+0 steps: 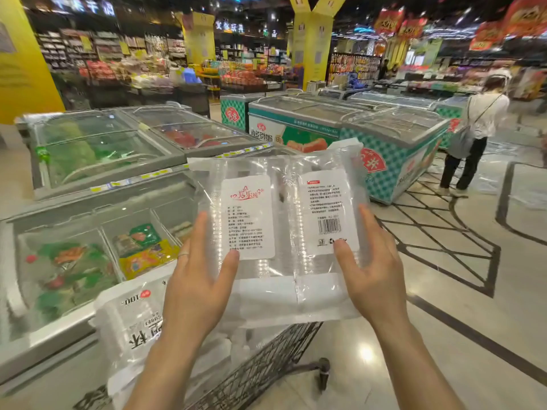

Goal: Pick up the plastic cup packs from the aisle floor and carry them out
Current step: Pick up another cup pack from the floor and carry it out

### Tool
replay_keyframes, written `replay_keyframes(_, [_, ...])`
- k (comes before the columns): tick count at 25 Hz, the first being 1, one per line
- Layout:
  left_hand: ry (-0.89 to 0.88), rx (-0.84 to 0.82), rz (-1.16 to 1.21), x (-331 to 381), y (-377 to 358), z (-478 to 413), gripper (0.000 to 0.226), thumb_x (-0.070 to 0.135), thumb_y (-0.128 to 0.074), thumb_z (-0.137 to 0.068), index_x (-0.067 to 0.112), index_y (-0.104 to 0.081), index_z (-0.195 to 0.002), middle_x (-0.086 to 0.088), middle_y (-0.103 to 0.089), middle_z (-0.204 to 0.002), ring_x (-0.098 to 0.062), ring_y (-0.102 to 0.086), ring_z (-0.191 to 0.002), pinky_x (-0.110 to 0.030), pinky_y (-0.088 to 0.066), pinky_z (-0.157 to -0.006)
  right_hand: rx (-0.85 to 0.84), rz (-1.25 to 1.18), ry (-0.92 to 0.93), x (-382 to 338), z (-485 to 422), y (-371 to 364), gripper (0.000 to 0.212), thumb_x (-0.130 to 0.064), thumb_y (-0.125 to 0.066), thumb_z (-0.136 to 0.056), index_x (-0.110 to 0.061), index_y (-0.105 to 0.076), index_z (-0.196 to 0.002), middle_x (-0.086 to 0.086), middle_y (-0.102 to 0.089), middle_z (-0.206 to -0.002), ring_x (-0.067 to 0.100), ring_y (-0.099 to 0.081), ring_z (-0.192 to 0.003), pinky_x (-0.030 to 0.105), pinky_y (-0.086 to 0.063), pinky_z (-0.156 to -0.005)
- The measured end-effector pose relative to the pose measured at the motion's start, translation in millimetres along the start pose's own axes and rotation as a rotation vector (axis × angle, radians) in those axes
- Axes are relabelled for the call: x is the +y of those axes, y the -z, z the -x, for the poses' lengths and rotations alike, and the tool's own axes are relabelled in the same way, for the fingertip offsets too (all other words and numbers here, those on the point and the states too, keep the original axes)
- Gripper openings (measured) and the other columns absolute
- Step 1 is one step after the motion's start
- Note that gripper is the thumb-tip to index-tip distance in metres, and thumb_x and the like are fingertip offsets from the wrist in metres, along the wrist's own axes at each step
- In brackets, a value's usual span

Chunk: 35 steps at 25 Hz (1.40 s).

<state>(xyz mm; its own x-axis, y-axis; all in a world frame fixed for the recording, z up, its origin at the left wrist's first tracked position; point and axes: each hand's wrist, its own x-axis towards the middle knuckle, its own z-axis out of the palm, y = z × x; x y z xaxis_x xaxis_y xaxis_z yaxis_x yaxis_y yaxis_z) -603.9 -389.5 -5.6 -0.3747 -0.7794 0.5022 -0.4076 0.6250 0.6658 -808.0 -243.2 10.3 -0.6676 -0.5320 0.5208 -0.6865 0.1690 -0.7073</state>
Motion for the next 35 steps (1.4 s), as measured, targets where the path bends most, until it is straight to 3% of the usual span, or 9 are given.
replay_keyframes(4, [0.104,-0.006,-0.047,-6,-40,-25,0.076,0.052,-0.048,-0.095,0.037,-0.006,-0.156,0.027,-0.008,-0.155,-0.007,-0.019,-0.146,-0.023,-0.020,-0.110,-0.070,-0.046,0.015,38,-48,-21,0.066,-0.035,-0.063,-0.092,-0.040,-0.030,-0.149,-0.015,-0.040,-0.135,-0.030,-0.024,-0.117,-0.007,-0.016,-0.090])
replay_keyframes(8, [0.187,-0.010,-0.081,-31,-74,-45,0.074,0.060,-0.044,-0.095,0.039,-0.005,-0.155,0.028,-0.006,-0.153,-0.018,-0.025,-0.145,-0.036,-0.022,-0.115,-0.174,-0.003,0.019,67,-87,-56,0.068,-0.040,-0.061,-0.092,-0.050,-0.024,-0.147,-0.002,-0.045,-0.141,0.006,-0.038,-0.133,0.020,-0.028,-0.100])
replay_keyframes(11, [0.285,-0.005,-0.068,-62,-103,-69,0.075,0.051,-0.047,-0.095,0.044,0.000,-0.153,0.024,-0.011,-0.156,-0.026,-0.026,-0.145,-0.043,-0.021,-0.118,-0.249,0.019,0.024,89,-115,-96,0.065,-0.049,-0.057,-0.093,-0.058,-0.018,-0.145,-0.003,-0.044,-0.143,0.009,-0.036,-0.135,0.025,-0.030,-0.099])
replay_keyframes(17, [0.425,-0.019,-0.018,-125,-168,-117,0.075,0.050,-0.044,-0.097,0.039,0.002,-0.155,0.029,0.000,-0.153,-0.010,-0.010,-0.149,-0.024,-0.008,-0.114,-0.348,0.066,0.045,130,-177,-177,0.065,-0.057,-0.051,-0.089,-0.052,-0.024,-0.148,-0.007,-0.039,-0.147,0.003,-0.033,-0.136,0.021,-0.030,-0.096])
replay_keyframes(20, [0.523,-0.054,0.006,-156,-201,-129,0.076,0.050,-0.044,-0.097,0.035,0.001,-0.156,0.020,-0.005,-0.159,0.006,0.005,-0.145,-0.032,-0.011,-0.119,-0.398,0.105,0.058,148,-197,-210,0.063,-0.051,-0.058,-0.092,-0.050,-0.027,-0.147,-0.008,-0.040,-0.146,-0.008,-0.031,-0.125,0.014,-0.028,-0.091])
replay_keyframes(22, [0.600,-0.108,0.002,-171,-220,-132,0.076,0.048,-0.045,-0.097,0.032,0.000,-0.157,0.012,-0.002,-0.162,-0.003,-0.006,-0.148,-0.041,-0.021,-0.119,-0.426,0.153,0.057,159,-205,-227,0.065,-0.046,-0.061,-0.091,-0.048,-0.030,-0.147,-0.007,-0.040,-0.146,-0.008,-0.030,-0.123,0.019,-0.029,-0.094])
replay_keyframes(25, [0.691,-0.149,0.027,-185,-244,-128,0.075,0.045,-0.046,-0.098,0.031,-0.002,-0.157,0.004,-0.009,-0.164,-0.015,-0.024,-0.145,-0.030,-0.024,-0.111,-0.493,0.213,0.041,174,-210,-246,0.064,-0.049,-0.060,-0.089,-0.048,-0.031,-0.146,-0.008,-0.037,-0.150,0.000,-0.034,-0.131,0.023,-0.031,-0.093])
replay_keyframes(29, [0.717,-0.157,0.042,-197,-277,-132,0.067,0.038,-0.045,-0.100,0.028,-0.012,-0.157,0.005,-0.022,-0.160,-0.008,-0.028,-0.139,-0.019,-0.022,-0.097,-0.580,0.265,0.041,194,-227,-265,0.062,-0.047,-0.058,-0.090,-0.044,-0.032,-0.147,-0.006,-0.039,-0.148,0.007,-0.040,-0.128,0.026,-0.035,-0.084])
replay_keyframes(35, [0.801,-0.127,0.175,-203,-321,-132,0.051,0.030,-0.046,-0.101,0.032,-0.027,-0.148,0.019,-0.028,-0.150,0.001,-0.032,-0.134,-0.019,-0.031,-0.105,-0.693,0.271,0.127,218,-258,-283,0.063,-0.041,-0.058,-0.090,-0.041,-0.033,-0.148,0.001,-0.038,-0.149,0.019,-0.046,-0.125,0.037,-0.046,-0.087])
